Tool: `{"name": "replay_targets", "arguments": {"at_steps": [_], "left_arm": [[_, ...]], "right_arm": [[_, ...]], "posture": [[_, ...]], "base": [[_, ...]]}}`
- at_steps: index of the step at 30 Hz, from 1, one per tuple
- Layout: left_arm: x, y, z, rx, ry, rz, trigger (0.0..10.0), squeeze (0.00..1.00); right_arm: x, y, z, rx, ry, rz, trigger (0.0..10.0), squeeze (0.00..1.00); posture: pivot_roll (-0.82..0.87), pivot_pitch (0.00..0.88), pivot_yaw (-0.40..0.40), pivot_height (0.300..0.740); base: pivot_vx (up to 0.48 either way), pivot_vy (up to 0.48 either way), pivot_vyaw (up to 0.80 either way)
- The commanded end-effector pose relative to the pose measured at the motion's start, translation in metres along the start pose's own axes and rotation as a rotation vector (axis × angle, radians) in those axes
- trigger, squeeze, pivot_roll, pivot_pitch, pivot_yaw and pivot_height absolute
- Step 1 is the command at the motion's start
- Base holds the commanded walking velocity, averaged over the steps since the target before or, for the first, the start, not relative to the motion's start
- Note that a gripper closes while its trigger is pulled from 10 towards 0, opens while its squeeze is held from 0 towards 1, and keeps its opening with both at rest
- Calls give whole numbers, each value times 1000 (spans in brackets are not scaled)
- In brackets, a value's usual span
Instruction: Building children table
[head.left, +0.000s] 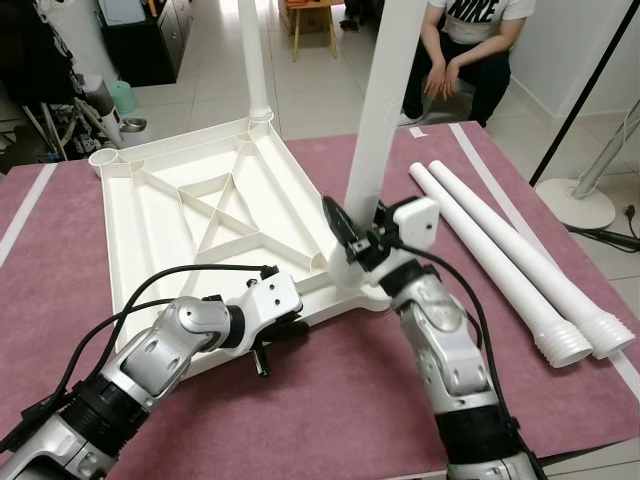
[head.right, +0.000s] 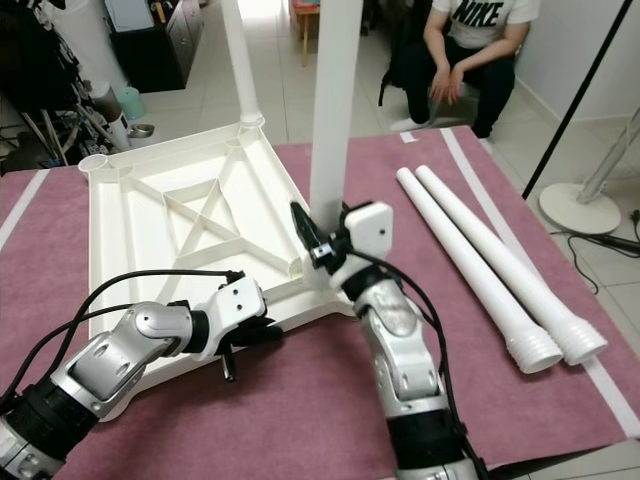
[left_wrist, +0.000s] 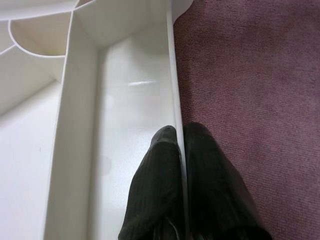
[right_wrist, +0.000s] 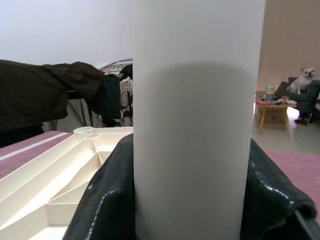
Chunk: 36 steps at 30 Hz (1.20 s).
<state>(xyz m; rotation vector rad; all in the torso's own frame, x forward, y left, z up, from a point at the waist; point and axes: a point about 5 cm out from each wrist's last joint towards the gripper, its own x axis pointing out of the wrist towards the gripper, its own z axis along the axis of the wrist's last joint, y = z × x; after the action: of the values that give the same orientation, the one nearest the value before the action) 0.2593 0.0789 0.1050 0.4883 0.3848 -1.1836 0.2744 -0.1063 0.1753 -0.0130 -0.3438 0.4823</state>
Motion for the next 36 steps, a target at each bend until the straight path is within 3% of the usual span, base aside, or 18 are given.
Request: {"name": "replay_targets", "arguments": {"at_steps": [1, 10, 11, 21, 30, 36], "left_arm": [[1, 5, -11, -9, 65, 69, 10000, 0], [0, 11, -11, -30, 60, 82, 10000, 0], [-3, 13, -14, -38, 65, 88, 10000, 0], [-8, 14, -18, -56, 71, 87, 10000, 0], [-11, 13, -19, -63, 70, 79, 10000, 0], [-10, 13, -19, -68, 67, 84, 10000, 0]], "right_arm": [[-3, 1, 1, -16, -2, -6, 10000, 0], [-14, -12, -9, -75, 43, -65, 10000, 0], [-13, -19, -11, -90, 46, -84, 10000, 0], [-3, -27, -13, -110, 46, -84, 10000, 0], [10, -13, -19, -76, 39, 5, 10000, 0], [7, -6, -25, -43, 63, 53, 10000, 0]], "posture": [[-8, 0, 133, 740], [-17, 0, 152, 740], [-17, 0, 157, 740], [-16, 0, 171, 740], [-4, 0, 176, 740], [6, 0, 164, 740]], "base": [[0, 0, 0], [0, 0, 0], [0, 0, 0], [0, 0, 0], [0, 0, 0], [0, 0, 0]]}}
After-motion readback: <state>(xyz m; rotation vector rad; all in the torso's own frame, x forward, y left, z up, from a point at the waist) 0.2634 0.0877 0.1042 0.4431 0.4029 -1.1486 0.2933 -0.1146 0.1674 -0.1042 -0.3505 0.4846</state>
